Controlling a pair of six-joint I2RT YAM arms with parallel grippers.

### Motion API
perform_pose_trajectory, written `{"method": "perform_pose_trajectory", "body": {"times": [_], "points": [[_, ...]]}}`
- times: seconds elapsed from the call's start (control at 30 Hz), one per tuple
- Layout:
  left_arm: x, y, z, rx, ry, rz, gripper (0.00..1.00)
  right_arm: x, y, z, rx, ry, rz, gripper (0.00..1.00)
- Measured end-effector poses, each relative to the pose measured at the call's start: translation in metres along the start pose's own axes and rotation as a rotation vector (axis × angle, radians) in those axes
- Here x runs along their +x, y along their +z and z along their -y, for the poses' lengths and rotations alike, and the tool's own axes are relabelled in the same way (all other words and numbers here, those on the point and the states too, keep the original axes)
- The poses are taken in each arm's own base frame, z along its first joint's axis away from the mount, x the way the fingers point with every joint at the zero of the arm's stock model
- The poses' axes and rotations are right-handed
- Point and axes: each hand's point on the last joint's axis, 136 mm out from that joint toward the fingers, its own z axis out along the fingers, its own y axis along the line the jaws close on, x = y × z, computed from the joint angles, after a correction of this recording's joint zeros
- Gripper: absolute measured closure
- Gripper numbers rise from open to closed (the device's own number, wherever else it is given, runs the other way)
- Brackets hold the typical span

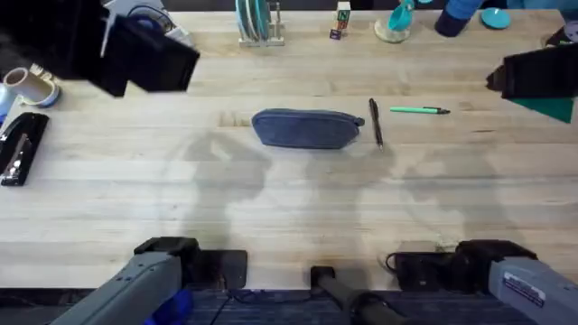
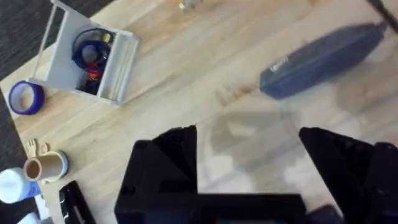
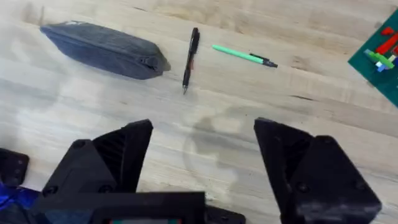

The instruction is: Unzip the bag, pick up the pens from the table one at a time and place them inside, then zip the bag closed.

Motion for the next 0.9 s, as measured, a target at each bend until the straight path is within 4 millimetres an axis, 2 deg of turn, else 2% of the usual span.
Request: {"method": "perform_pose_trajectory", "body": {"times": [0.07,0.37,0.7,0.9], "points": [[0.005,0.0,0.003,0.013,0.022,-0.019,0.009,0.0,0.0,0.0,0.0,0.0,0.0,0.005],[0.002,0.002,0.004,0.028,0.116,-0.011,0.008,0.0,0.0,0.0,0.0,0.0,0.0,0.005],[-0.012,0.012,0.027,0.185,0.375,0.069,0.008,0.0,0.0,0.0,0.0,0.0,0.0,0.005],[-0.007,0.009,0.041,0.257,0.504,0.09,0.008,0.0,0.0,0.0,0.0,0.0,0.0,0.005]]}}
